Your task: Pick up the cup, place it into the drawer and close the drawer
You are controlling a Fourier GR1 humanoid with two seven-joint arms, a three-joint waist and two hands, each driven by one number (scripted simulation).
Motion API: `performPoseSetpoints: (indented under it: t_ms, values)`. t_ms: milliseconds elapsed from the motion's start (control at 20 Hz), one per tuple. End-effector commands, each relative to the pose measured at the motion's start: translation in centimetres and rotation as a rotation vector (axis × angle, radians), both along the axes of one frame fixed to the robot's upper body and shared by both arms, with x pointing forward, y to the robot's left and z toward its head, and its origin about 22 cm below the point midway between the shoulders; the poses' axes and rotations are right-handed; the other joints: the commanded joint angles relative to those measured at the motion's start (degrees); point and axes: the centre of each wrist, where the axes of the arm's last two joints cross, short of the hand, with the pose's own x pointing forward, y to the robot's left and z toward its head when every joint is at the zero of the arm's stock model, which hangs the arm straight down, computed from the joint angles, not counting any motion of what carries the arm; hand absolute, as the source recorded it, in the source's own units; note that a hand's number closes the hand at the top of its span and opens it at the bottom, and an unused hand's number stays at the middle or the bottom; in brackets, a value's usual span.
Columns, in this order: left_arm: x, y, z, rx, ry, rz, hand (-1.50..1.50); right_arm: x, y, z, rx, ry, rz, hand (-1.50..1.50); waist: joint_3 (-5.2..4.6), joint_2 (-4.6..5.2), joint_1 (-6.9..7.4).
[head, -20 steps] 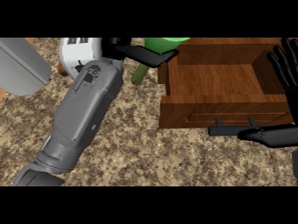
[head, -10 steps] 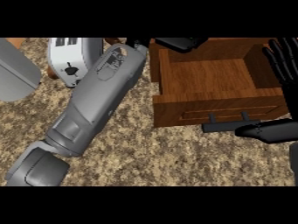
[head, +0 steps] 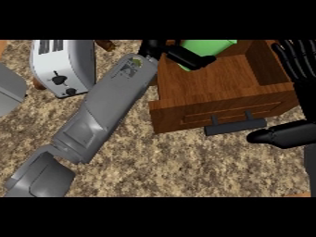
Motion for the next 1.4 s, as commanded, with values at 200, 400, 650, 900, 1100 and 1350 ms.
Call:
performPoseSetpoints:
  t_ms: [200, 400, 650, 900, 1100, 1350]
  values:
    - [-0.5, 0.5, -2.4, 0.025, 0.041, -0.028, -1.5, 0.9, 0.4, 1.2, -0.01, -0.016, 0.055, -1.5, -0.03, 0.71, -3.05]
    - [-0.8, 1.1, -3.5, -0.113, 0.041, -0.011, -1.5, 1.1, 3.5, 1.1, 0.027, -0.005, 0.243, -1.5, -0.1, 1.1, -3.7]
    - [-0.8, 0.2, -1.2, -0.296, -0.031, -0.078, -1.5, 0.5, 5.8, 0.4, -0.02, 0.013, 0.52, 1.5, -0.14, 0.66, -3.66]
    - [-0.6, 0.0, -0.2, -0.387, -0.093, -0.009, -1.5, 0.0, 4.8, -0.4, -0.301, 0.153, 0.616, 1.5, -0.16, -0.14, -1.47]
    - [-0.7, 0.9, -2.3, -0.389, -0.104, 0.012, -1.5, -0.8, 4.7, -0.9, -0.5, 0.215, 0.558, -1.5, -0.15, -0.55, 1.44]
    - [-0.5, 1.3, -2.4, -0.43, -0.072, 0.039, -1.5, -1.7, 3.1, -1.9, -0.725, 0.177, 0.386, -1.5, -0.05, -1.08, 5.08]
